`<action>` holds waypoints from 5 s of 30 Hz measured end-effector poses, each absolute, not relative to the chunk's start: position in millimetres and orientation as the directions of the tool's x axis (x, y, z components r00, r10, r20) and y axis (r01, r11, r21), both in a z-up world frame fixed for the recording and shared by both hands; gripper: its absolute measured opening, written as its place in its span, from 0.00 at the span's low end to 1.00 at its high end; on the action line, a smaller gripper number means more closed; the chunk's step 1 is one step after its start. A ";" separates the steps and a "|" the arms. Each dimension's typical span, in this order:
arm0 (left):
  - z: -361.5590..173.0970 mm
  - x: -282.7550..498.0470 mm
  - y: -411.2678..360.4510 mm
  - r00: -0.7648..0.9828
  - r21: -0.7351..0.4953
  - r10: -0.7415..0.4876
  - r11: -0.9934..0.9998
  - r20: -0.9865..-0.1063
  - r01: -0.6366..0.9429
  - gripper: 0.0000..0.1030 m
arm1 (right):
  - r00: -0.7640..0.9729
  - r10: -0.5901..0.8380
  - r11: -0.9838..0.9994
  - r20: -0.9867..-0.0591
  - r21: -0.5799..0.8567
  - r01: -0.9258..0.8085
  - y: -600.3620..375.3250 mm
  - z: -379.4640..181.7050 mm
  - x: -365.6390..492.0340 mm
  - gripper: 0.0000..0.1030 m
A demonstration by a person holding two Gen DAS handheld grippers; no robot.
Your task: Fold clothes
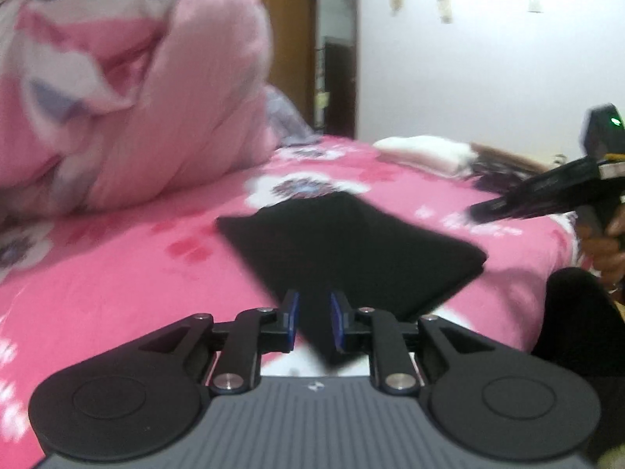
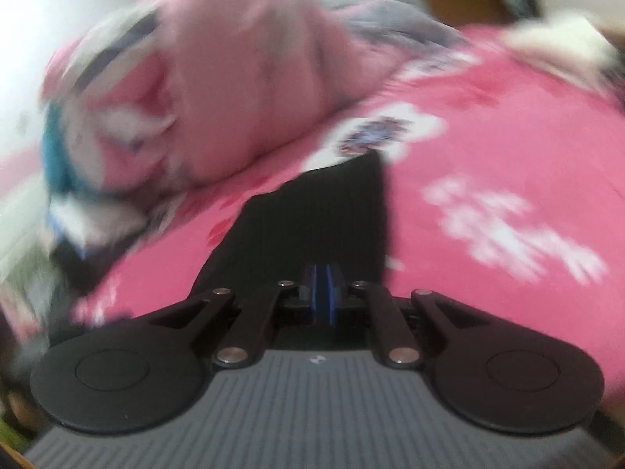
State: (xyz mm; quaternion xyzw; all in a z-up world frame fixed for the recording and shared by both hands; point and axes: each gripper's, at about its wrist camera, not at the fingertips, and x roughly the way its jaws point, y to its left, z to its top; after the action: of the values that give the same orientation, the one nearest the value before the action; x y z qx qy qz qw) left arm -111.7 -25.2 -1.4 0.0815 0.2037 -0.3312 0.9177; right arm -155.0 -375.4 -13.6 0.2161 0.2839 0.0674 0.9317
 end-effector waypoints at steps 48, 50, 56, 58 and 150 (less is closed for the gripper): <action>-28.9 -83.8 35.7 0.674 -0.398 -0.623 0.778 -0.396 0.486 0.42 | 0.799 0.357 0.933 -0.484 0.231 -0.277 -266.3 -2.1 -134.1 0.11; -22.8 -76.6 36.1 0.697 -0.394 -0.599 0.795 -0.394 0.461 0.42 | 0.804 0.409 0.910 -0.431 0.256 -0.326 -256.6 -0.2 -117.0 0.12; -13.2 -68.1 33.9 0.734 -0.327 -0.532 0.844 -0.421 0.424 0.42 | 0.771 0.412 0.910 -0.486 0.258 -0.324 -229.9 -50.5 -97.1 0.12; -12.5 -62.8 32.1 0.729 -0.306 -0.524 0.851 -0.441 0.427 0.42 | 0.781 0.433 0.899 -0.451 0.284 -0.335 -236.4 -51.3 -123.5 0.12; 3.6 10.8 -82.0 0.732 0.109 -0.510 0.783 -0.453 0.613 0.51 | 0.775 0.349 0.912 -0.526 0.381 -0.152 -379.7 -42.5 11.3 0.11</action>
State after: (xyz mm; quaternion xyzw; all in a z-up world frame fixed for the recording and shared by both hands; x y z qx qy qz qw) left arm 10.8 -82.0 3.6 0.1262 0.2039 -0.3043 0.9219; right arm 11.3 -379.7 -42.5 0.1609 0.3067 0.1349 0.9284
